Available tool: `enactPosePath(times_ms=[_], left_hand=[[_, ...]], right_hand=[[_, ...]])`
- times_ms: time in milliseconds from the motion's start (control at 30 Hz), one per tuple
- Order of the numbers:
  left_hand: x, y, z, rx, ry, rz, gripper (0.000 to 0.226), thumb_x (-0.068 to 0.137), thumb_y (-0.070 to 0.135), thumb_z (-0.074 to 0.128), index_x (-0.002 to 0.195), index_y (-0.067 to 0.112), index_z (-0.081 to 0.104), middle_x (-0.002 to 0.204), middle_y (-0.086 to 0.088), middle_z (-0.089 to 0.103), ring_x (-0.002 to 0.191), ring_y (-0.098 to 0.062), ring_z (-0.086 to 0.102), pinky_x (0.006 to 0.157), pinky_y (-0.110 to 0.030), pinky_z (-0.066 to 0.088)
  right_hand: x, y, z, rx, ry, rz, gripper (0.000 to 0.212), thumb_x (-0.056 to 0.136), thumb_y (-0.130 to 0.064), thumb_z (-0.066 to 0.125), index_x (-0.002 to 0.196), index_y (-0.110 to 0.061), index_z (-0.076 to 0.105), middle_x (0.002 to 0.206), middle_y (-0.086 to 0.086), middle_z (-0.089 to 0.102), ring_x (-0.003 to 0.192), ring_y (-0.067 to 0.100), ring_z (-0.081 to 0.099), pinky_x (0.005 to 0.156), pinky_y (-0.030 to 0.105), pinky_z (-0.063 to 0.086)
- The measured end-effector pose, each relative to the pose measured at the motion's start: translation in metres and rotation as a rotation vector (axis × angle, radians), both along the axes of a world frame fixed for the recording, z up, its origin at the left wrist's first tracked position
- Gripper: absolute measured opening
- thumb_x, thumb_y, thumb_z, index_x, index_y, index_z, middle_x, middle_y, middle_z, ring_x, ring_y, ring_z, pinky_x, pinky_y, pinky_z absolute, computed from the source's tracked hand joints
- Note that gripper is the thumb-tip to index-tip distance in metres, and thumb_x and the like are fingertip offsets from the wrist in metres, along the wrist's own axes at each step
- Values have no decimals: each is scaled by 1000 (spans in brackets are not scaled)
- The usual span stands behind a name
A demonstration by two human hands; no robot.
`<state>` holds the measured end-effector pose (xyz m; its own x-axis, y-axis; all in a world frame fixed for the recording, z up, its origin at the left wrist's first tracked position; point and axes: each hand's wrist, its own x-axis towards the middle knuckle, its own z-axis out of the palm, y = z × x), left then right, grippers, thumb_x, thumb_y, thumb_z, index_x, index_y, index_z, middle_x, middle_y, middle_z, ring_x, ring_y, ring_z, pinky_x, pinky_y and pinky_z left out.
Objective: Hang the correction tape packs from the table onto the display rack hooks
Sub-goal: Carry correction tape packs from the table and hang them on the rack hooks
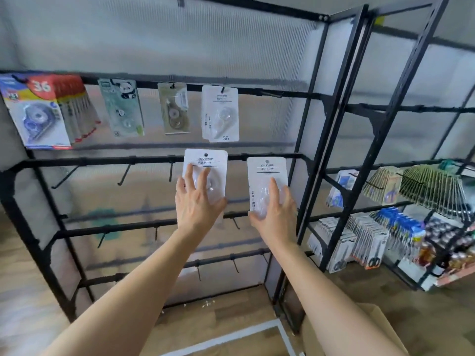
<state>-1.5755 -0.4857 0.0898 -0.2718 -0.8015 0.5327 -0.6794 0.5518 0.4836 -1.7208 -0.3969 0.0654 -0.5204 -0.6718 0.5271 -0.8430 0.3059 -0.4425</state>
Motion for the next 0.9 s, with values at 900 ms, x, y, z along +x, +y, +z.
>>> enactPosePath(times_ms=[900], left_hand=[[-148, -136, 43, -117, 49, -43, 78, 80, 36, 72, 146, 20, 31, 158, -12, 9, 142, -40, 11, 116, -46, 15]], right_hand=[[-140, -147, 82, -285, 134, -39, 88, 80, -37, 69, 152, -19, 22, 154, 20, 21, 136, 41, 28, 102, 53, 36]])
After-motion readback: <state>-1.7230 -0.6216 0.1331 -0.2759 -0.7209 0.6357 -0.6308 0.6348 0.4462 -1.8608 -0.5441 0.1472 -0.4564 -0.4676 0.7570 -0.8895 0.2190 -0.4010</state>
